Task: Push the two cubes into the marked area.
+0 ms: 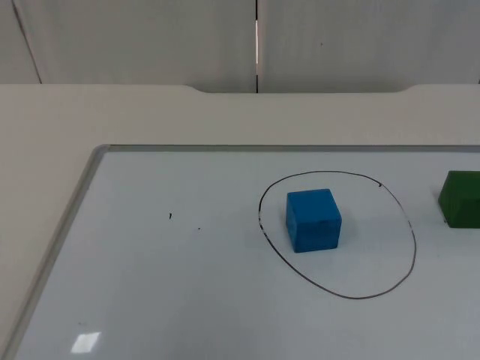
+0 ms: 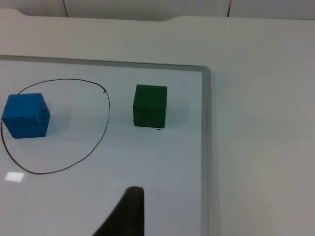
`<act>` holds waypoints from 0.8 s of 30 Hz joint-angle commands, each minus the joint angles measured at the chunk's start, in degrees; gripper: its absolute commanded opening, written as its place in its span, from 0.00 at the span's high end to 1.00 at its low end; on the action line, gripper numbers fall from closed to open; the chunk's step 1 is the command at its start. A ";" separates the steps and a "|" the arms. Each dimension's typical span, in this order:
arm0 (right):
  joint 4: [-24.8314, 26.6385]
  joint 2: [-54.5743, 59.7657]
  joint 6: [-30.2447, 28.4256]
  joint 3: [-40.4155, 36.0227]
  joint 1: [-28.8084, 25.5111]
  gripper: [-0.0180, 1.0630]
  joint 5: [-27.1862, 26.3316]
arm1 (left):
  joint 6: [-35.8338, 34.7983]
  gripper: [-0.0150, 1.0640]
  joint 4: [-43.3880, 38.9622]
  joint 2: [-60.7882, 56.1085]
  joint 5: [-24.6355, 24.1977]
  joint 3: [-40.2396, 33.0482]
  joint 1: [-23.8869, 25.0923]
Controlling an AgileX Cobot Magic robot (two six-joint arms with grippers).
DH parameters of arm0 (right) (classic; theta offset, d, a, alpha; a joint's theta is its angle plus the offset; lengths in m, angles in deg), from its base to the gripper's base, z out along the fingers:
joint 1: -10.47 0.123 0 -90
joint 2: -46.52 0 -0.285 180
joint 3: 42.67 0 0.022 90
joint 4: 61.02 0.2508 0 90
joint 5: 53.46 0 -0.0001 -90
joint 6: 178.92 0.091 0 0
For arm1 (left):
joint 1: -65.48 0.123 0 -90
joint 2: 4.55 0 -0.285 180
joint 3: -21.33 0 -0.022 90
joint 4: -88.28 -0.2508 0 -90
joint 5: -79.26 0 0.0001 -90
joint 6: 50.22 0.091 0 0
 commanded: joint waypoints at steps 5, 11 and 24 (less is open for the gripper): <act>-0.10 -0.24 -0.87 0.03 -0.36 0.01 -0.16 | -2.03 0.99 -1.42 -5.11 -8.88 -0.42 0.22; -0.10 -0.24 -0.87 0.03 -0.36 0.01 -0.16 | -2.07 0.99 0.33 -10.14 -10.10 -2.74 0.22; -0.10 -0.24 -0.87 0.03 -0.36 0.01 -0.16 | -0.89 0.99 1.07 -22.97 -9.17 -2.74 0.22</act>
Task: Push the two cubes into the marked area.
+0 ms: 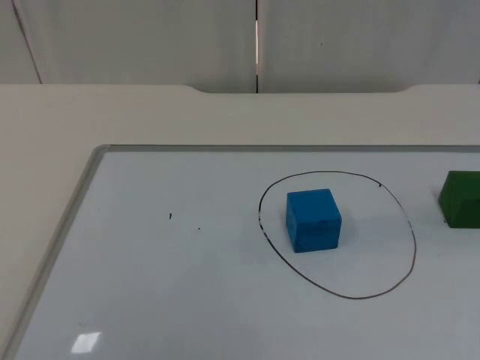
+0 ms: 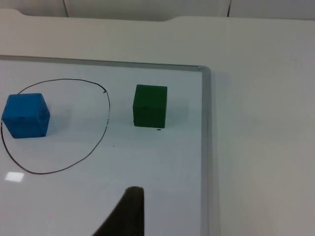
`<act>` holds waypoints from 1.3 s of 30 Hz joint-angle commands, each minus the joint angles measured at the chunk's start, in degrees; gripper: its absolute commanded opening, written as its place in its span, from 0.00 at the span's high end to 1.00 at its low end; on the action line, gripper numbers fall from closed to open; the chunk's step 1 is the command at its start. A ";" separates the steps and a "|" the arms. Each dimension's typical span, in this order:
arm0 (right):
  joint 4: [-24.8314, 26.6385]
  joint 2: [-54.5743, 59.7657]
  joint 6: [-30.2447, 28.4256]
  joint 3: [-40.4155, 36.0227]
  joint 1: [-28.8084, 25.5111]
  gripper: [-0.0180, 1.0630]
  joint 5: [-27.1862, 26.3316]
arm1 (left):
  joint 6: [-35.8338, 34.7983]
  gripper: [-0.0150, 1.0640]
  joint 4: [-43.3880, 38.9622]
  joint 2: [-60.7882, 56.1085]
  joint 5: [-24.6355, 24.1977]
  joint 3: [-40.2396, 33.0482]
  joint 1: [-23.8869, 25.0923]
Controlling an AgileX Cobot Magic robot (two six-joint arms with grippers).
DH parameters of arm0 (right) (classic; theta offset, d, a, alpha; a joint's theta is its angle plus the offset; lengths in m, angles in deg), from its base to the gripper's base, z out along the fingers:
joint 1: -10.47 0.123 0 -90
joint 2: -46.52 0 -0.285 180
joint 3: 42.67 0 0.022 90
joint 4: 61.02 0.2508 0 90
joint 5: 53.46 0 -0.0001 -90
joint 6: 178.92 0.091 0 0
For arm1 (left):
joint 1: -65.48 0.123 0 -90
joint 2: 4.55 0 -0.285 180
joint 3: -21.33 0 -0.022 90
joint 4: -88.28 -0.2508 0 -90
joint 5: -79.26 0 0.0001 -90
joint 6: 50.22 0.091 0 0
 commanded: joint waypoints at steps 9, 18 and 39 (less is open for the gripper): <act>-0.10 -0.24 -0.87 0.03 -0.36 0.01 -0.16 | 0.24 0.99 0.68 -2.27 -5.16 -0.99 0.22; -0.10 -0.24 -0.87 0.03 -0.36 0.01 -0.28 | 0.24 0.99 0.68 -2.27 -4.88 -1.90 0.22; -0.21 25.93 0.00 5.63 -0.36 0.46 -11.47 | -0.02 0.99 0.48 -2.27 -4.89 -1.89 0.22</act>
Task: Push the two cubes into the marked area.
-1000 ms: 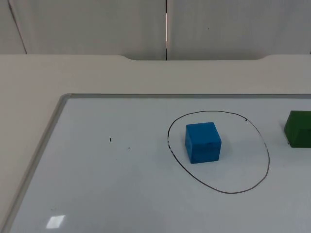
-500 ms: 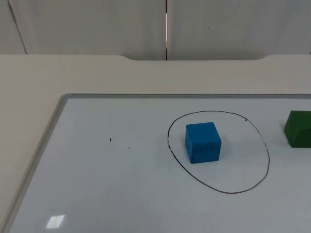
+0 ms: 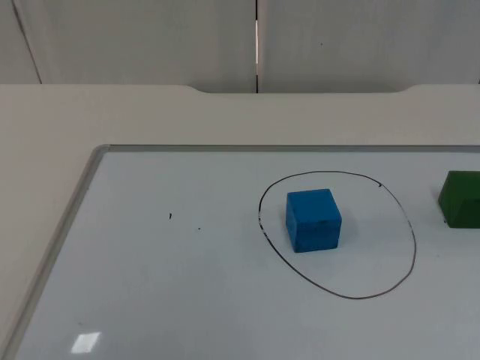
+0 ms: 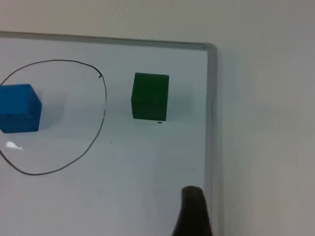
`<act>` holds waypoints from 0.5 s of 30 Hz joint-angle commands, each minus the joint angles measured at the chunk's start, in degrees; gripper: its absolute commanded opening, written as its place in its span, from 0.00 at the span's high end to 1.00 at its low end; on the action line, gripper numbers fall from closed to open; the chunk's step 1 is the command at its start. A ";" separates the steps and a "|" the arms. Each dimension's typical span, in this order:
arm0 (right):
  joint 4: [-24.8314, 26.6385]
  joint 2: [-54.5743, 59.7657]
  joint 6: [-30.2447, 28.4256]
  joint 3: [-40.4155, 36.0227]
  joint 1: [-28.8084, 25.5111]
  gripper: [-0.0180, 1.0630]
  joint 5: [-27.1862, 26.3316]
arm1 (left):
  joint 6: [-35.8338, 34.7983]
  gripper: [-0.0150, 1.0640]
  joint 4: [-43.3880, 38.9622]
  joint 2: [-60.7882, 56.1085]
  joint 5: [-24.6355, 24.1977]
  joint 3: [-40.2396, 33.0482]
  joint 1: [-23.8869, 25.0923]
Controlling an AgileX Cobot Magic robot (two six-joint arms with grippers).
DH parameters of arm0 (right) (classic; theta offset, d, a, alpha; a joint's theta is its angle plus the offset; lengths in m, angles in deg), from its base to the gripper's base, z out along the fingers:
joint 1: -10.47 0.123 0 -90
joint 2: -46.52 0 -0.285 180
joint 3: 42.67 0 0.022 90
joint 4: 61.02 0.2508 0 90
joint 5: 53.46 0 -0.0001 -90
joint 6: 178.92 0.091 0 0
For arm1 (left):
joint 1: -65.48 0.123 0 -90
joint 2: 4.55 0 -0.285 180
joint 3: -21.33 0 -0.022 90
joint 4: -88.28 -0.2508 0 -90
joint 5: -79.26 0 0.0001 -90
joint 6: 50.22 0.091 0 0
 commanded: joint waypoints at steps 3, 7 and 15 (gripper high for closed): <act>-0.33 10.99 0.00 4.53 -0.36 0.59 -4.22 | -0.24 0.99 0.47 -0.24 -0.10 -0.23 0.22; -0.33 19.55 0.00 7.55 -0.36 0.77 -5.55 | -0.24 0.99 0.47 -0.24 -0.10 -0.23 0.22; -0.33 35.80 0.00 10.86 -0.36 0.98 -11.47 | -0.24 0.99 0.47 -0.24 -0.10 -0.23 0.22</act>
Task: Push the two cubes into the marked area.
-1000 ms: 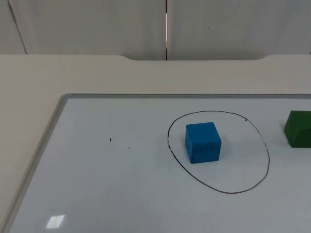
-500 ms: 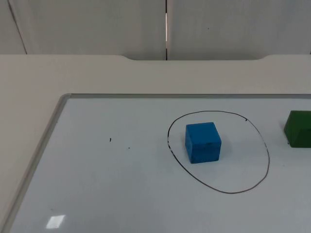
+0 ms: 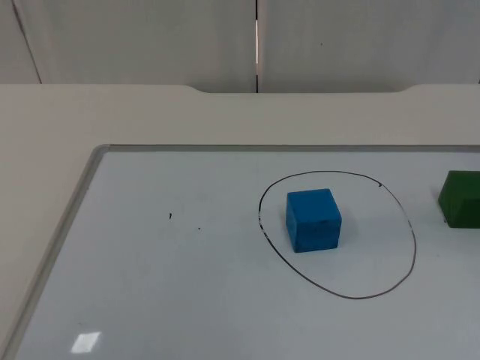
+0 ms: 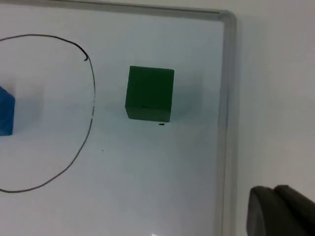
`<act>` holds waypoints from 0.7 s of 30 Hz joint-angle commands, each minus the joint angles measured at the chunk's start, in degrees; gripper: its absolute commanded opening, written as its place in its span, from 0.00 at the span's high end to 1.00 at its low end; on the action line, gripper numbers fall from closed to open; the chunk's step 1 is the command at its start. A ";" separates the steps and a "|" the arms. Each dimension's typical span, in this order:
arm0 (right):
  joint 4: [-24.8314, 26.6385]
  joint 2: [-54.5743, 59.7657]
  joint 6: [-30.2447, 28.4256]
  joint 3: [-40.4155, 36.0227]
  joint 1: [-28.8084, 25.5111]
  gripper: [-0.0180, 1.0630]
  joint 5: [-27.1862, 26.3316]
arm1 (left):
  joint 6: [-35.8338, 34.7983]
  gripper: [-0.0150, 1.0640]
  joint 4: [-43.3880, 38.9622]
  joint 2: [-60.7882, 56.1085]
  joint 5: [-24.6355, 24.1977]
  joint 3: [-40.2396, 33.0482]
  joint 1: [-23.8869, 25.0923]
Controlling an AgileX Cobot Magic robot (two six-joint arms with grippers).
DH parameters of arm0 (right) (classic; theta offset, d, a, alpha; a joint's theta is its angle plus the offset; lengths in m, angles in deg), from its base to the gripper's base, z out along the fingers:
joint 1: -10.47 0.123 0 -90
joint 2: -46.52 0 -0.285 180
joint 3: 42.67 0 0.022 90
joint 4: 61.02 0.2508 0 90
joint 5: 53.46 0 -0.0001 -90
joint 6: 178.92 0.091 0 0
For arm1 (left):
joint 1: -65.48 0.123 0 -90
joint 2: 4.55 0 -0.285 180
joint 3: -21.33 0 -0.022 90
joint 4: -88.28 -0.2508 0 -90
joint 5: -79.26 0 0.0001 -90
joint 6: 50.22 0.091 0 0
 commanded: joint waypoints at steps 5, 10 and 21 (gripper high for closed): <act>-0.33 10.35 0.00 2.02 -0.36 0.98 -4.70 | -0.24 0.99 0.47 -0.24 -0.10 -0.23 0.22; -0.13 17.53 0.00 2.40 -0.36 0.98 -10.71 | -0.24 0.99 0.47 -0.24 -0.10 -0.23 0.22; -0.13 31.64 0.45 2.40 -0.36 0.98 -25.10 | -0.24 0.99 0.47 -0.24 -0.10 -0.23 0.22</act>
